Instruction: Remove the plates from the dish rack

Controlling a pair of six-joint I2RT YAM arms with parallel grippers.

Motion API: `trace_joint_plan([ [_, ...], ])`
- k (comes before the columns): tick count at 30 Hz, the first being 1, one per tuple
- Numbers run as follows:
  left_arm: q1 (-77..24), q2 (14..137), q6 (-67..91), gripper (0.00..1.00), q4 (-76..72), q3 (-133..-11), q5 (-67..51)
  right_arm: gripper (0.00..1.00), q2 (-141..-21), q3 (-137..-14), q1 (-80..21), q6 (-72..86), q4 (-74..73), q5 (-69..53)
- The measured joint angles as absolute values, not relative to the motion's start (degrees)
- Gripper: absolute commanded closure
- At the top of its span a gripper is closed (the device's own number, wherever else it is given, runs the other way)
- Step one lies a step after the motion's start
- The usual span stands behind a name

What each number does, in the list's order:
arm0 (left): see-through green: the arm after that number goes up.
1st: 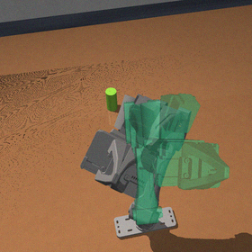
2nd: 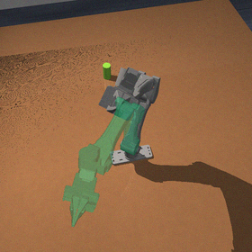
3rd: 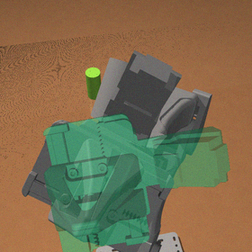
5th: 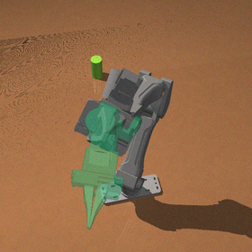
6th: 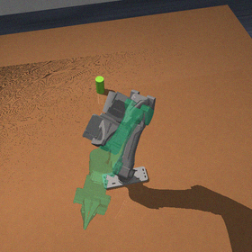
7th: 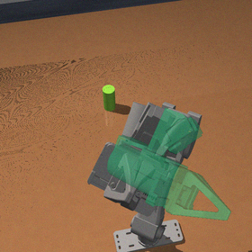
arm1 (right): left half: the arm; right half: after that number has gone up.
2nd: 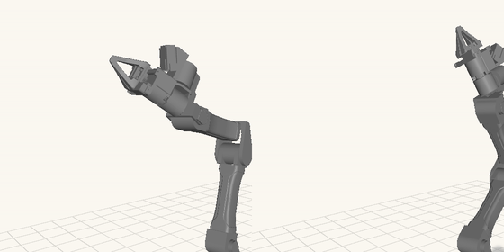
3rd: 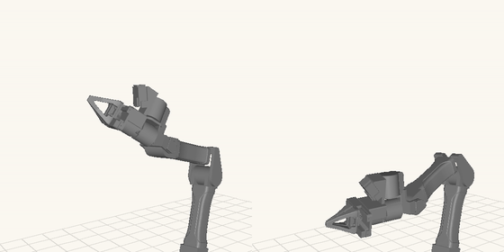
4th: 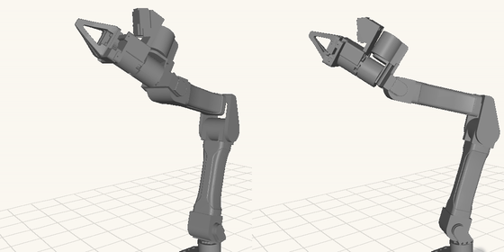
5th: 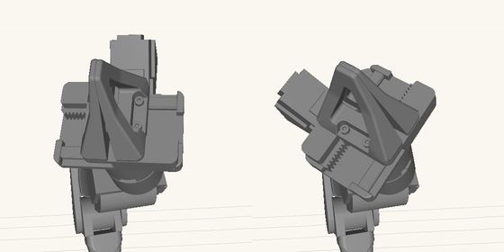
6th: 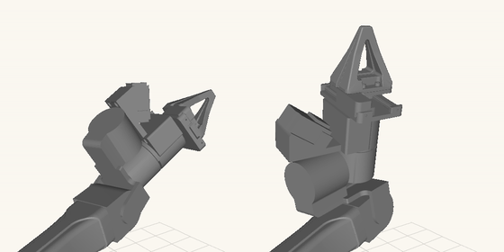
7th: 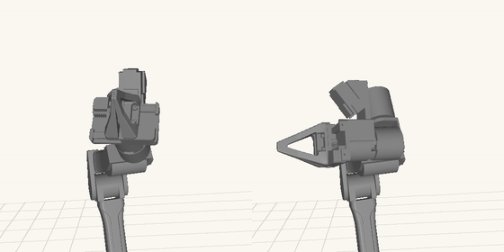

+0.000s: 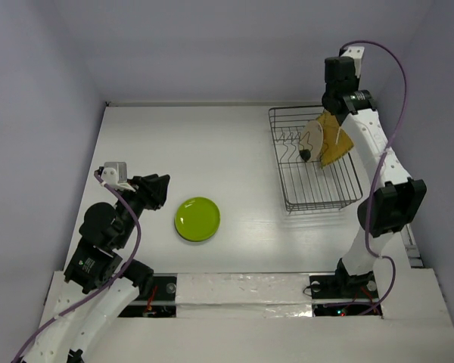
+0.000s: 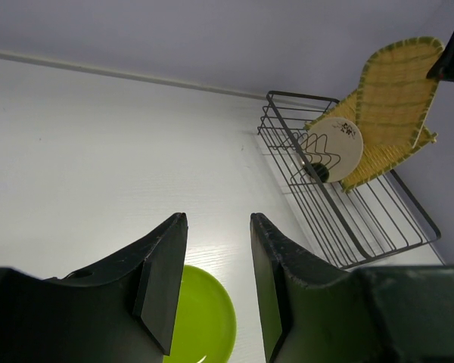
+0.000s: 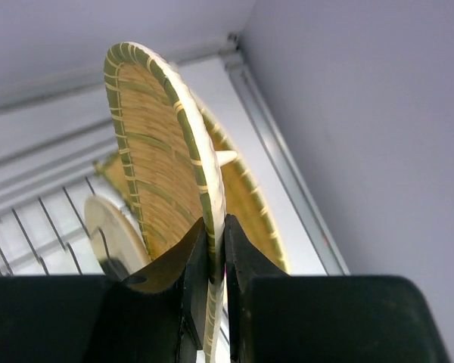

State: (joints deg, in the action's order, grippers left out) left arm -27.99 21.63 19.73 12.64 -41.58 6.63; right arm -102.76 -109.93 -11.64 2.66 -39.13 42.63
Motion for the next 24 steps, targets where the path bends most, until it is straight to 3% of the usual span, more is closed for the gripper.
trace_joint_plan([
  [11,-27.99,21.63,19.73,0.64,12.64,-41.58,6.66,1.00,-99.50,-109.71,-14.11,1.32,-34.24,46.04],
  [24,-27.51,21.63,19.73,0.65,12.64,-41.58,6.96,1.00,-86.37,-106.43,-24.38,14.11,-25.26,23.57],
])
